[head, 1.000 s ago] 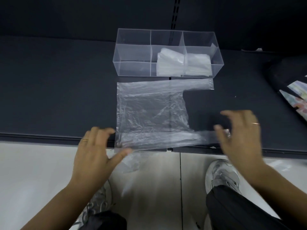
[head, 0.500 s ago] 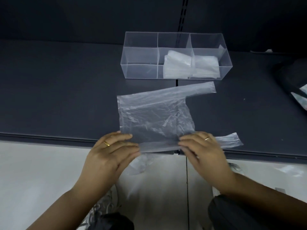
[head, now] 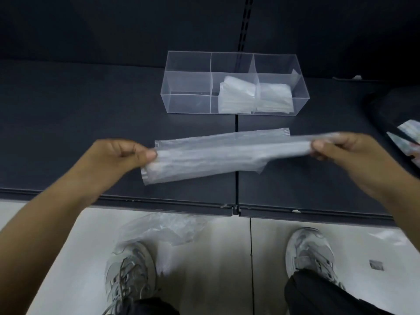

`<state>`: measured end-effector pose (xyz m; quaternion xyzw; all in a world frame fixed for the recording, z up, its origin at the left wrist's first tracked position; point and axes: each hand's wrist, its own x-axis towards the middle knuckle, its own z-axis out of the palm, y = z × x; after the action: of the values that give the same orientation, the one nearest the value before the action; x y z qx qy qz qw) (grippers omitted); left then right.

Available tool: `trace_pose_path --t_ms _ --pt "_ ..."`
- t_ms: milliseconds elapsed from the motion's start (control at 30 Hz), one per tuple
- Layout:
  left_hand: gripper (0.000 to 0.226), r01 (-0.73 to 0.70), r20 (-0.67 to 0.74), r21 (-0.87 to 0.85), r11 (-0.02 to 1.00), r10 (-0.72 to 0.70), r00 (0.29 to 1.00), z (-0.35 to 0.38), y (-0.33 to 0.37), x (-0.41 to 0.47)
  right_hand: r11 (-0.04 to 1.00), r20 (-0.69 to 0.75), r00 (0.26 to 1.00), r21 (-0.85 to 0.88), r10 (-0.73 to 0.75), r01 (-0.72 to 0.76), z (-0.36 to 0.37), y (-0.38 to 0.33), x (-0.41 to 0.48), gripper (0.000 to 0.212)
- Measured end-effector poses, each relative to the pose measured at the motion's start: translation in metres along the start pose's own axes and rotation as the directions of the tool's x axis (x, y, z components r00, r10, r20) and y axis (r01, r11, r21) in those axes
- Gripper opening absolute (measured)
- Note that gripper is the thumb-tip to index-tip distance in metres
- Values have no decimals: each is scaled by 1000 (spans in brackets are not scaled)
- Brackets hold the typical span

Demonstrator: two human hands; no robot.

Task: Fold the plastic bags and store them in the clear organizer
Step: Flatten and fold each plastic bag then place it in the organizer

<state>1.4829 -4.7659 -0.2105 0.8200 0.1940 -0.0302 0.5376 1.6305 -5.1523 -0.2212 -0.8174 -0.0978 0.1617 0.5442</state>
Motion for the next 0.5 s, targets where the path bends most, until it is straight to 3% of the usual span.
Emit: trace_pose_path --t_ms 67,200,367,500 --pt "17 75 -65 -71 995 -80 995 7 -5 27 997 -27 997 18 73 -73 8 8 27 11" --pt "13 199 -136 -107 974 -213 968 20 -31 64 978 -69 983 -108 173 -179 27 26 64 17" --pt "18 206 -238 -12 979 -203 950 27 -47 78 962 -164 975 -203 151 -183 39 33 84 22" --pt "30 258 -325 -192 947 -309 894 34 -40 68 945 -169 973 -259 159 -200 39 35 88 20"
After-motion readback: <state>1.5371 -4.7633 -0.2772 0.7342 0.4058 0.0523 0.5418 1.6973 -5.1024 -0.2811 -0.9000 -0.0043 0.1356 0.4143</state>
